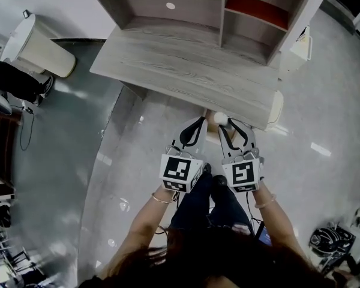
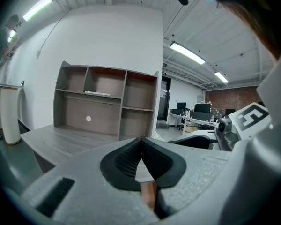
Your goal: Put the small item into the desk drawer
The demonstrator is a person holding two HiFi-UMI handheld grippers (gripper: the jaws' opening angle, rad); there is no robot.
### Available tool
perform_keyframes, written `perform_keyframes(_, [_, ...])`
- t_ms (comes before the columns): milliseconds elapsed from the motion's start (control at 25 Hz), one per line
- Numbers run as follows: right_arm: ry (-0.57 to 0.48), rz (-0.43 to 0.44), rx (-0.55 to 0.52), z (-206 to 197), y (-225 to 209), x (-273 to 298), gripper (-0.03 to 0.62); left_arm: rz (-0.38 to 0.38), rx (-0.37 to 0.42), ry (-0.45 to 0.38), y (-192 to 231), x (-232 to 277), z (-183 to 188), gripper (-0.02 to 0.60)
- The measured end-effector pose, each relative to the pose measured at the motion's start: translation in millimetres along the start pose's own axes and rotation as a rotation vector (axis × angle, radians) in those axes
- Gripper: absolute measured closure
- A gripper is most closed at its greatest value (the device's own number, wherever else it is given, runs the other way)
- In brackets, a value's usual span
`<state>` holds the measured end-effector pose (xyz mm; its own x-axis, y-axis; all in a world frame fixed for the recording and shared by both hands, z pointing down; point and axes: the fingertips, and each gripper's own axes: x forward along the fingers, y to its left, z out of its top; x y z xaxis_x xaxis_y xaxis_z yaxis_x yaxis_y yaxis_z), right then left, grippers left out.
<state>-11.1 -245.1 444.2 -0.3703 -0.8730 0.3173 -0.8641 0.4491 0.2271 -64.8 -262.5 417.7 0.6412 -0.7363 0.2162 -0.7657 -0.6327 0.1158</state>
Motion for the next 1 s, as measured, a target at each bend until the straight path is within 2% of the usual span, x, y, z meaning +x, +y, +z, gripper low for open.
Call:
perform_keyframes(520, [0.118,0.053,-0.126,-61.3,18.1,43.8,0.488,-0.033,-0.037,0.066,28.5,31.5,-64.5,0.566])
perform_keyframes(1000, [0.249,0.087,-0.154,-134.7,29.2,74.3,0.488,-0.045,-0.067,0.116,41.8,49.3,-120.2,0.566])
